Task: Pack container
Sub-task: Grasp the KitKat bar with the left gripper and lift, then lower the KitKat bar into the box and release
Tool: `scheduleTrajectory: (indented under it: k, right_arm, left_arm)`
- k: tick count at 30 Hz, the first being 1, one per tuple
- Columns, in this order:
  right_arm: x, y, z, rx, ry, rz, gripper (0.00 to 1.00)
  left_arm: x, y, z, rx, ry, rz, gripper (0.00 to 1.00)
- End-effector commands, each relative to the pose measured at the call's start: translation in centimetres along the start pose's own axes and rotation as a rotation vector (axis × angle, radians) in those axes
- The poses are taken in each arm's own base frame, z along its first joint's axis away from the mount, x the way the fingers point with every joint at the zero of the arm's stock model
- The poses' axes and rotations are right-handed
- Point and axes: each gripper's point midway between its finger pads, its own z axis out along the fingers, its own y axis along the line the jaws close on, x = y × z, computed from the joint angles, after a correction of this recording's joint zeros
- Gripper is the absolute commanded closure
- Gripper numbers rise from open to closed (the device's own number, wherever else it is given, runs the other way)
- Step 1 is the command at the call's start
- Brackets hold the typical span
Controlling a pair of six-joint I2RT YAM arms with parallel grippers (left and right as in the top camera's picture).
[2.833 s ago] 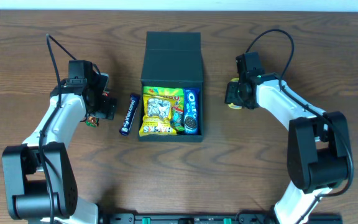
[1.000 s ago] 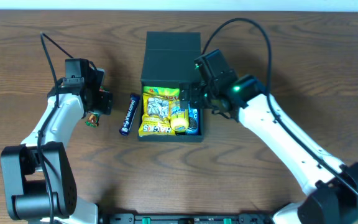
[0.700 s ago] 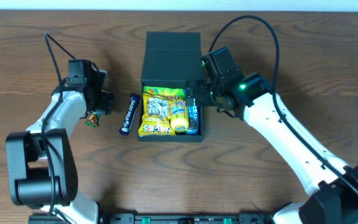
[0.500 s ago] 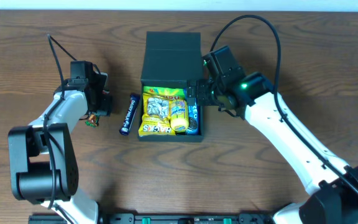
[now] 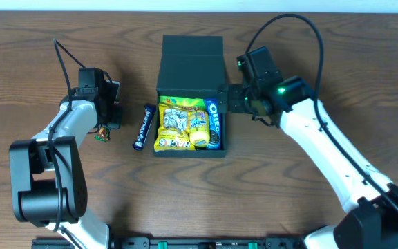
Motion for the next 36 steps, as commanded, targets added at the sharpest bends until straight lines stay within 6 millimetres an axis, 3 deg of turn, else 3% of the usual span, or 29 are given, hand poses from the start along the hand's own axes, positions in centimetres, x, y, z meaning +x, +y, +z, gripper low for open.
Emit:
scheduleTrajectory:
  k: [1, 4, 8, 11, 17, 20, 22, 27, 32, 36]
  right_arm:
    - [-0.9, -1.5, -0.6, 0.023, -0.02, 0.021, 0.01]
    - [-1.2, -3.0, -0.6, 0.044, -0.016, 0.053, 0.01]
    - [-1.7, -4.9, -0.7, 0.067, -0.016, 0.09, 0.01]
    - [-2.0, -6.2, -0.8, 0.083, -0.017, 0.12, 0.01]
    - [-2.0, -8.5, -1.1, 0.115, -0.004, 0.173, 0.01]
    - [-1.9, -9.6, -1.2, 0.131, 0.006, 0.199, 0.01]
    - [-1.9, -10.3, -1.3, 0.14, 0.01, 0.215, 0.01]
    - [-2.1, -12.0, -1.6, 0.16, 0.009, 0.258, 0.01]
    - [-1.8, -14.5, -2.0, 0.186, 0.021, 0.337, 0.01]
    - [-1.2, -16.2, -2.4, 0.211, 0.045, 0.381, 0.01]
  left_arm:
    - [0.7, -0.1, 0.3, 0.007, 0.022, -0.041, 0.74]
    - [0.6, -0.1, 0.1, 0.008, 0.026, -0.069, 0.76]
    - [-0.6, 0.1, -1.6, 0.006, 0.012, -0.083, 0.86]
    - [-2.0, 0.2, -3.6, 0.002, -0.02, -0.083, 0.94]
    - [-5.4, -0.3, -8.4, 0.001, -0.138, -0.133, 0.94]
    - [-7.2, -1.7, -11.3, 0.016, -0.213, -0.139, 0.94]
    - [-8.4, -3.5, -13.3, 0.044, -0.268, -0.148, 0.94]
    - [-9.9, -11.3, -16.5, 0.217, -0.337, -0.219, 0.94]
    - [-9.4, -19.8, -16.5, 0.355, -0.291, -0.349, 0.94]
    - [-9.0, -24.9, -15.6, 0.416, -0.27, -0.351, 0.94]
